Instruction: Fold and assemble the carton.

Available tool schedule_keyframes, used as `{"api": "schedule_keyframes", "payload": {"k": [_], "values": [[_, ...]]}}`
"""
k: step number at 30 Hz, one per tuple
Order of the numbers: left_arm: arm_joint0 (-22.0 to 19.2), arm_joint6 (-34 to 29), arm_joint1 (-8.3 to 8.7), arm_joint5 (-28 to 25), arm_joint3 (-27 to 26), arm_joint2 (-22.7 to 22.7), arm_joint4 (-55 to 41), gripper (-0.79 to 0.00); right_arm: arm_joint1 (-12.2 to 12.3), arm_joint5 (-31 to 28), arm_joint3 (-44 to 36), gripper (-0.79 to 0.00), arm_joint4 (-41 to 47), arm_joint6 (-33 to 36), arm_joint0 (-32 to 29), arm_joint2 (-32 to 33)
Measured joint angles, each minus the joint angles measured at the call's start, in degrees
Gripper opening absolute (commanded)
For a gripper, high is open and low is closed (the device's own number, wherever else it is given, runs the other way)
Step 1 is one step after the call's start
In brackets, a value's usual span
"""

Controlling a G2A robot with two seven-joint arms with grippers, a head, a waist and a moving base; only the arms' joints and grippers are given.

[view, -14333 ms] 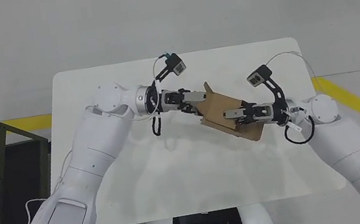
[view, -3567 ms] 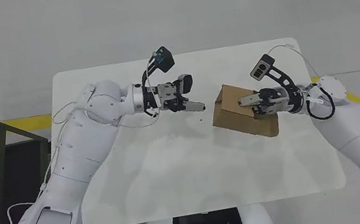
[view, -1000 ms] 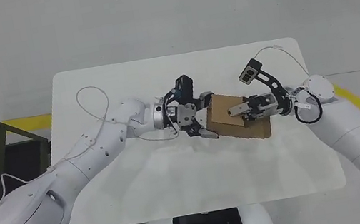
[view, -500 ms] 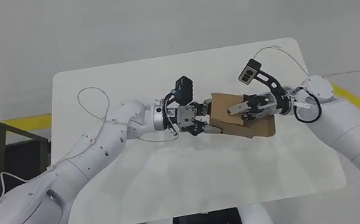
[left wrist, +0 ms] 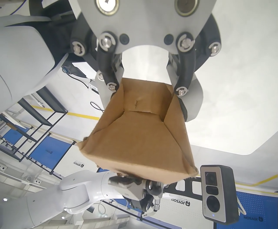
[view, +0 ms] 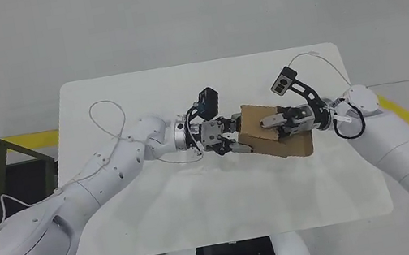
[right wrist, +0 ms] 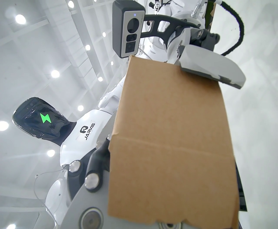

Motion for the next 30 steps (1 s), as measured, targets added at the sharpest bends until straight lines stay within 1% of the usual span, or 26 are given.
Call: {"api": "schedule_keyframes", "payload": {"k": [9, 13, 21, 28, 29, 30], "values": [[0.3, 2.1, 0.14, 0.0, 0.7, -0.1, -0.2, -0.354, 0.4, 0.0, 0.0, 0.0, 0.3, 0.0, 0.0, 0.5], [0.6, 3.1, 0.41, 0.0, 1.0, -0.4, 0.4, -0.357, 1.0, 0.0, 0.1, 0.0, -0.6, 0.0, -0.3, 1.7], [1.2, 4.9, 0.96, 0.0, 1.1, -1.4, 1.1, -0.394, 2.6, 0.1, -0.7, 0.0, -3.5, 0.0, -1.5, 4.1], [1.7, 6.3, 1.38, 0.0, 0.7, -2.2, 2.1, -0.382, 3.6, 0.6, -1.0, 0.0, -4.3, 0.0, -2.6, 5.7], [1.9, 6.5, 1.44, 0.0, 0.7, -2.4, 2.1, -0.385, 3.8, 0.6, -1.1, -0.046, -4.3, 0.0, -2.7, 5.9], [2.0, 6.7, 1.49, 0.0, 0.7, -2.5, 2.2, -0.385, 3.8, 0.7, -1.2, -0.163, -4.4, 0.0, -2.9, 6.1]]}}
